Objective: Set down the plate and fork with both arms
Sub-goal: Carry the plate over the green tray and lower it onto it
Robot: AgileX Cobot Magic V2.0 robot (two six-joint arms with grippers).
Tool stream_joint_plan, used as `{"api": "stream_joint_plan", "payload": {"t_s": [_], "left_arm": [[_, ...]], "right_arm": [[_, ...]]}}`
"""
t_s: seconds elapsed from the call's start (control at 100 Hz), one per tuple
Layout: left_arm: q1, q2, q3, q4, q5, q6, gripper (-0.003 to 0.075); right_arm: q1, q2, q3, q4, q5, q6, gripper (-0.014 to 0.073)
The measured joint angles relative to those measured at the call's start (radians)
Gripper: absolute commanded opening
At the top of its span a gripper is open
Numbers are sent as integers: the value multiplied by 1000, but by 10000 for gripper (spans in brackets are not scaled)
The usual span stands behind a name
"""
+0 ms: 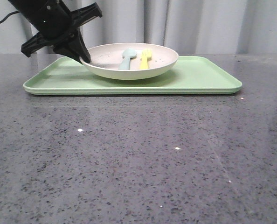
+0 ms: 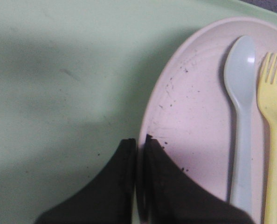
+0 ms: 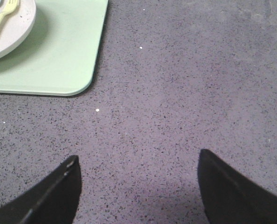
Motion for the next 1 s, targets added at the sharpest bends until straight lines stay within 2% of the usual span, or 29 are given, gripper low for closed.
{"api": "stream_joint_plan", "payload": {"t_s": [1.0], "left_arm": [[0,14,26,-1,-13,-13,-20]], "right_arm": [[0,0,0,0,-5,0,527]]}}
